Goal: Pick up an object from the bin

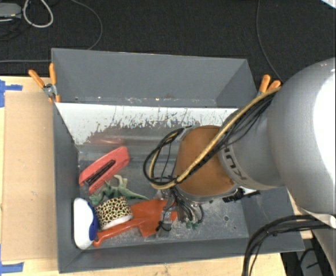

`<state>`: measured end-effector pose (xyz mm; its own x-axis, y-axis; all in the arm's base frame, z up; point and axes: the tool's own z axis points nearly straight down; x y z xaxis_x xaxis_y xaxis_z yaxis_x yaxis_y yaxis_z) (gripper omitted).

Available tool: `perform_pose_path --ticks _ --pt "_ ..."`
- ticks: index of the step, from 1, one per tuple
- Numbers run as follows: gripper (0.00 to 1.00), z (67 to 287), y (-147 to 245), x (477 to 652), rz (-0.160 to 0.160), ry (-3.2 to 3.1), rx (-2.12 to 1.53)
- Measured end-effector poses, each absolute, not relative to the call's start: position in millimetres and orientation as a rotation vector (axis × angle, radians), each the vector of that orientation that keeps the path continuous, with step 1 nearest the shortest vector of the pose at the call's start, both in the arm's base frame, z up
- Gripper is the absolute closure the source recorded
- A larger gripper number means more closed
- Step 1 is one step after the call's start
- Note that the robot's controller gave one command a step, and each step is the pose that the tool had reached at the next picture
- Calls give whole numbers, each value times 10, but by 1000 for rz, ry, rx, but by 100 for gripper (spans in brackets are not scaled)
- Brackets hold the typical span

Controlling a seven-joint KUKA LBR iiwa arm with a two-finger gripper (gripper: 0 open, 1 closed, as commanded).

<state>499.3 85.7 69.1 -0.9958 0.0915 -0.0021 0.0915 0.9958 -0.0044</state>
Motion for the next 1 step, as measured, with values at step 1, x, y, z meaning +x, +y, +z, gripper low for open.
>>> perform_pose_path --ticks 1 --pt "100 691 857 4994 -7 3136 143"
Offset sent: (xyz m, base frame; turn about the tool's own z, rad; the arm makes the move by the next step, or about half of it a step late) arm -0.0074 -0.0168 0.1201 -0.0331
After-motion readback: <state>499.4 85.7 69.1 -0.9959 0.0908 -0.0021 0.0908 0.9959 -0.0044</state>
